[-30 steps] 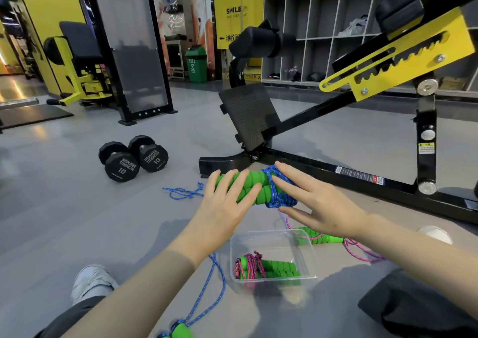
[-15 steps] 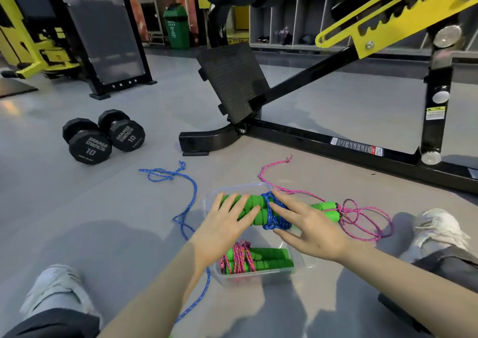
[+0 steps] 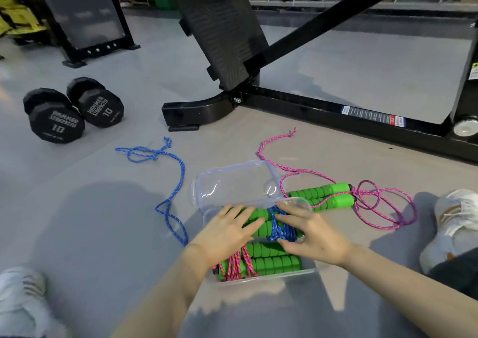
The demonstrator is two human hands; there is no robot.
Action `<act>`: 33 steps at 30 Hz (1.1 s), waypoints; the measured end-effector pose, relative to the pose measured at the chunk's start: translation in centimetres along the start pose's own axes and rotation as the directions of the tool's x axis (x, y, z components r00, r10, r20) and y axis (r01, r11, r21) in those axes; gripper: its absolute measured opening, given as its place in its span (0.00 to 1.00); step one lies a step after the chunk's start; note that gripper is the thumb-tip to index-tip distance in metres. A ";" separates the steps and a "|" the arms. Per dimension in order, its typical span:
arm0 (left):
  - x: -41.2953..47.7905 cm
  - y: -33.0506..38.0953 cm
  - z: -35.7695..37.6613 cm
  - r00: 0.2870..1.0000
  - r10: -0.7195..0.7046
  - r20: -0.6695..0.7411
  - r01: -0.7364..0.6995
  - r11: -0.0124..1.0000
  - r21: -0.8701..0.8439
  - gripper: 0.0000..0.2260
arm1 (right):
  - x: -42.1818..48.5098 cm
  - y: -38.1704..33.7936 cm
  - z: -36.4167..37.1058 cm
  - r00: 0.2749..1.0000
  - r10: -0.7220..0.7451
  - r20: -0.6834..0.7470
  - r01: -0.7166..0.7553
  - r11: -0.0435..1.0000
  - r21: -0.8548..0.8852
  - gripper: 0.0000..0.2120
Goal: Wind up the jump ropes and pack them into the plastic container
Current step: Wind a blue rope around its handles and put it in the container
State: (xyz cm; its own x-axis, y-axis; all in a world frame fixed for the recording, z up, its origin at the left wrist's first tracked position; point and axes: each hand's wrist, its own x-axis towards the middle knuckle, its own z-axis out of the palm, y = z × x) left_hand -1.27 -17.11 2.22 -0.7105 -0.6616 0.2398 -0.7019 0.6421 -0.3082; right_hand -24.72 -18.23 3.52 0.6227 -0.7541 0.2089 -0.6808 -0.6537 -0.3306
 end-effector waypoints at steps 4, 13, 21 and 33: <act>0.6 -0.4 0.3 0.999 -0.035 0.027 0.035 0.999 -0.017 0.27 | 0.5 0.2 0.4 0.996 0.055 0.068 -0.059 0.997 0.052 0.24; 0.3 1.6 2.4 0.983 -0.182 -0.016 0.179 0.980 -0.090 0.26 | 0.0 0.9 2.0 0.985 0.119 0.121 -0.130 0.988 0.084 0.27; -2.2 2.9 1.5 0.876 -0.447 -0.181 0.398 0.882 -0.252 0.22 | 0.0 0.9 2.3 0.979 0.160 0.129 -0.174 0.979 0.104 0.28; -4.0 3.3 1.0 0.861 -0.497 -0.112 0.449 0.844 -0.293 0.19 | 0.2 1.0 2.1 0.979 0.151 0.137 -0.164 0.982 0.094 0.24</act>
State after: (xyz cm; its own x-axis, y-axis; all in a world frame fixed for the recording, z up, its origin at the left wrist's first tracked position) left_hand -0.70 -12.78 -0.66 -0.2681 -0.8452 0.4623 -0.9262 0.3582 0.1178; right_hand -24.48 -18.91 1.32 0.5598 -0.8281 0.0289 -0.7344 -0.5120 -0.4456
